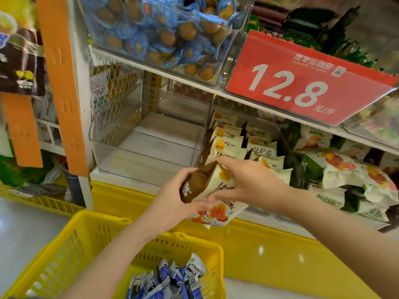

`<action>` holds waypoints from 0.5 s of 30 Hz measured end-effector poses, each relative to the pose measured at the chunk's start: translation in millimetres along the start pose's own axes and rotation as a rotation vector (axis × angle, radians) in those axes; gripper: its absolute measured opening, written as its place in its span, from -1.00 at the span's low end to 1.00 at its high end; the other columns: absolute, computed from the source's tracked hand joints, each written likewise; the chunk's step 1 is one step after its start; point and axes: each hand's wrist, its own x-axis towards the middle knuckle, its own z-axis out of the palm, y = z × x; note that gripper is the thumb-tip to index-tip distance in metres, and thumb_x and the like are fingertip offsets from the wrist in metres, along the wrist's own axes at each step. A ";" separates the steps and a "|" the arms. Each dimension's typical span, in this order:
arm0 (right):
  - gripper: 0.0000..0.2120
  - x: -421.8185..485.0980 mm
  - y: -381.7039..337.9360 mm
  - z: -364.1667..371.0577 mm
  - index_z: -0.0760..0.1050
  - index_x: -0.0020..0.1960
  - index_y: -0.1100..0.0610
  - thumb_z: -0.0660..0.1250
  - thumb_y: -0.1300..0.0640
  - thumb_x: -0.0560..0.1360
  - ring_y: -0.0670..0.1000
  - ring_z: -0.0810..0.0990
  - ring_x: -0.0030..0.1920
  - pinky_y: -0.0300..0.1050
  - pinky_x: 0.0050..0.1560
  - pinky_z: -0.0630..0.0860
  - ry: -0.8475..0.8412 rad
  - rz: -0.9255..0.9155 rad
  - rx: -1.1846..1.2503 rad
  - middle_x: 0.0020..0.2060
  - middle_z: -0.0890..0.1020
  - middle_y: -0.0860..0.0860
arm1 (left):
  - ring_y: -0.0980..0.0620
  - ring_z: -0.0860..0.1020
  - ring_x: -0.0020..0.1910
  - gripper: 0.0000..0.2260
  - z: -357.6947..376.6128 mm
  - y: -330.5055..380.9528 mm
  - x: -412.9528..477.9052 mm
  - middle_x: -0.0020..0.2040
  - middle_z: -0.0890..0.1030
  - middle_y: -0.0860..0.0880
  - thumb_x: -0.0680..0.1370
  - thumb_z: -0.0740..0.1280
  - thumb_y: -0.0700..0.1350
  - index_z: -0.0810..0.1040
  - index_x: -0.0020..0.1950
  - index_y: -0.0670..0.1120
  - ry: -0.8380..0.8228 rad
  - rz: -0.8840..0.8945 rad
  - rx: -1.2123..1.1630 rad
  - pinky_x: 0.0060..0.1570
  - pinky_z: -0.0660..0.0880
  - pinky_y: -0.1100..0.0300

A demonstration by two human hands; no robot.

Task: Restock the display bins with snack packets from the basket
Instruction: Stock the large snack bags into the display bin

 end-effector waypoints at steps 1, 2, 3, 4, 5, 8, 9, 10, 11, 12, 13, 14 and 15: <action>-0.41 -2.1 2.7 -5.5 0.36 0.28 -0.05 0.34 -0.28 0.34 -0.23 0.50 -0.17 -0.36 -0.20 0.43 0.018 0.018 0.008 -0.07 0.60 -0.17 | 0.38 0.50 0.03 -0.57 -0.3 2.1 1.7 0.01 0.55 0.34 0.25 0.43 0.21 0.40 0.06 0.30 0.001 0.013 0.051 -0.10 0.41 0.54; -0.41 -4.3 6.9 -13.5 0.39 0.25 -0.05 0.31 -0.31 0.31 -0.19 0.56 -0.16 -0.26 -0.16 0.51 0.048 0.052 0.035 -0.08 0.62 -0.15 | 0.42 0.45 0.08 -0.63 -2.4 4.0 4.5 0.04 0.52 0.37 0.32 0.36 0.25 0.37 0.08 0.32 0.025 0.042 0.115 -0.07 0.38 0.56; -0.44 -6.3 12.5 -23.0 0.40 0.17 -0.08 0.28 -0.33 0.27 -0.19 0.59 -0.17 -0.19 -0.16 0.57 0.114 0.098 0.089 -0.13 0.62 -0.14 | 0.43 0.40 0.12 -0.68 -5.9 4.8 9.2 0.09 0.49 0.37 0.39 0.29 0.26 0.34 0.11 0.33 0.071 0.079 0.185 -0.01 0.36 0.55; -0.47 -7.9 18.8 -32.8 0.40 0.09 -0.10 0.27 -0.35 0.23 -0.20 0.60 -0.20 -0.17 -0.19 0.60 0.212 0.149 0.162 -0.19 0.62 -0.16 | 0.41 0.38 0.16 -0.70 -10.4 4.2 15.3 0.16 0.46 0.35 0.45 0.21 0.23 0.33 0.17 0.29 0.129 0.115 0.267 0.08 0.32 0.49; -0.50 -8.0 27.0 -41.1 0.40 0.02 -0.10 0.27 -0.36 0.20 -0.20 0.61 -0.22 -0.18 -0.24 0.60 0.318 0.195 0.225 -0.23 0.61 -0.16 | 0.36 0.36 0.21 -0.67 -14.9 2.3 22.3 0.22 0.43 0.27 0.50 0.15 0.19 0.32 0.25 0.22 0.178 0.136 0.360 0.17 0.29 0.40; -0.46 0.3 44.1 -49.1 0.43 0.06 0.00 0.33 -0.32 0.22 -0.13 0.58 -0.27 -0.16 -0.26 0.55 0.426 0.281 0.120 -0.14 0.61 -0.17 | 0.13 0.38 0.29 -0.62 -24.3 -10.6 42.9 0.30 0.45 0.09 0.58 0.09 0.11 0.33 0.36 0.04 0.192 0.068 0.682 0.27 0.30 0.17; -0.41 5.1 47.6 -44.8 0.43 0.18 0.02 0.35 -0.28 0.26 -0.14 0.56 -0.27 -0.19 -0.22 0.53 0.359 0.283 0.019 -0.07 0.58 -0.18 | 0.09 0.41 0.27 -0.62 -24.9 -16.2 47.4 0.29 0.48 0.06 0.59 0.07 0.12 0.36 0.35 0.02 0.156 0.046 0.804 0.28 0.29 0.14; -0.36 10.0 50.3 -37.5 0.38 0.29 0.04 0.37 -0.23 0.30 -0.15 0.55 -0.25 -0.21 -0.18 0.51 0.272 0.276 -0.078 0.02 0.55 -0.18 | 0.08 0.44 0.24 -0.62 -24.5 -21.5 50.8 0.25 0.52 0.05 0.59 0.03 0.13 0.41 0.31 0.01 0.119 0.050 0.920 0.29 0.27 0.13; -0.33 14.7 53.0 -28.3 0.34 0.35 0.04 0.38 -0.21 0.34 -0.12 0.56 -0.20 -0.19 -0.14 0.52 0.197 0.266 -0.157 0.07 0.58 -0.12 | 0.08 0.46 0.19 -0.59 -23.7 -25.9 52.9 0.19 0.55 0.05 0.59 -0.04 0.14 0.46 0.26 0.01 0.095 0.071 1.012 0.29 0.26 0.13; -0.33 19.8 55.2 -19.2 0.31 0.38 0.04 0.38 -0.20 0.36 -0.06 0.59 -0.10 -0.14 -0.07 0.53 0.150 0.263 -0.212 0.11 0.59 -0.05 | 0.08 0.48 0.14 -0.54 -23.0 -28.9 53.7 0.14 0.57 0.06 0.58 -0.10 0.14 0.49 0.20 0.02 0.092 0.099 1.069 0.26 0.26 0.14; -0.33 25.4 56.9 -11.7 0.29 0.39 0.04 0.38 -0.20 0.38 0.00 0.59 0.00 -0.09 0.00 0.53 0.123 0.265 -0.243 0.13 0.59 -0.01 | 0.08 0.48 0.11 -0.51 -22.5 -30.6 53.9 0.10 0.58 0.06 0.56 -0.15 0.14 0.51 0.16 0.03 0.106 0.121 1.088 0.23 0.26 0.15; -0.32 31.9 58.3 -5.1 0.28 0.40 0.04 0.37 -0.21 0.38 0.05 0.58 0.07 -0.05 0.06 0.51 0.090 0.267 -0.252 0.17 0.58 0.01 | 0.08 0.49 0.08 -0.49 -22.2 -32.5 53.6 0.07 0.59 0.07 0.55 -0.17 0.14 0.53 0.14 0.02 0.128 0.138 1.089 0.20 0.27 0.15; -0.30 39.7 59.7 0.9 0.26 0.41 0.05 0.36 -0.22 0.38 0.07 0.55 0.14 -0.03 0.10 0.49 0.040 0.258 -0.250 0.21 0.55 0.03 | 0.08 0.50 0.06 -0.48 -22.2 -33.5 53.2 0.04 0.60 0.06 0.55 -0.17 0.14 0.54 0.11 0.02 0.145 0.154 1.088 0.18 0.28 0.15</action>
